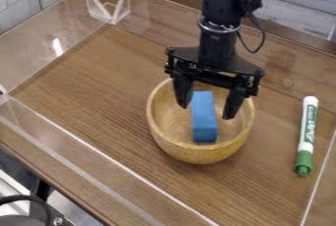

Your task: Remove the blue block from inside the brown bowl and put it on the table

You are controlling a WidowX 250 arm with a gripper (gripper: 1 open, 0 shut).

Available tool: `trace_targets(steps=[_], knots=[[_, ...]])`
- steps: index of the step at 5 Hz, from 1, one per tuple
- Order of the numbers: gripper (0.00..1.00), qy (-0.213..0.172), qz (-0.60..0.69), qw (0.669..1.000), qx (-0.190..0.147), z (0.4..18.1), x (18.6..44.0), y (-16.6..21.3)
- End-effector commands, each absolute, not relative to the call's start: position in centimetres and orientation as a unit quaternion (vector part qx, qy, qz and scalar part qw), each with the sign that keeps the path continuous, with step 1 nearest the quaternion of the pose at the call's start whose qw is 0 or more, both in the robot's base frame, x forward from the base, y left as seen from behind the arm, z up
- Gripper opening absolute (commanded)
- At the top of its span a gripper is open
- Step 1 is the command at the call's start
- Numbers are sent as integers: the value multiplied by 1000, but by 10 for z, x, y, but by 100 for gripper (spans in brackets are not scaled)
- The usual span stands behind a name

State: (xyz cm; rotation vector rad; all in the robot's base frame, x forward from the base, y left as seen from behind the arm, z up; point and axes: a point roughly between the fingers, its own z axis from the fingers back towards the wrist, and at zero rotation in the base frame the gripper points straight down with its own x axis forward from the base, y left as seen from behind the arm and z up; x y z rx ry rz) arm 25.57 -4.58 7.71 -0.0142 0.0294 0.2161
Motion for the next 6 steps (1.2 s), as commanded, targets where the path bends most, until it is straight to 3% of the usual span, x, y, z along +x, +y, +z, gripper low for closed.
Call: trace_targets(steps=[1,4,6], knots=[[100,-5,111,994,-8,85,262,-44],[100,-10,115,993,-10,87,266,-42],[100,-15,163,986,-20,75,261,-38]])
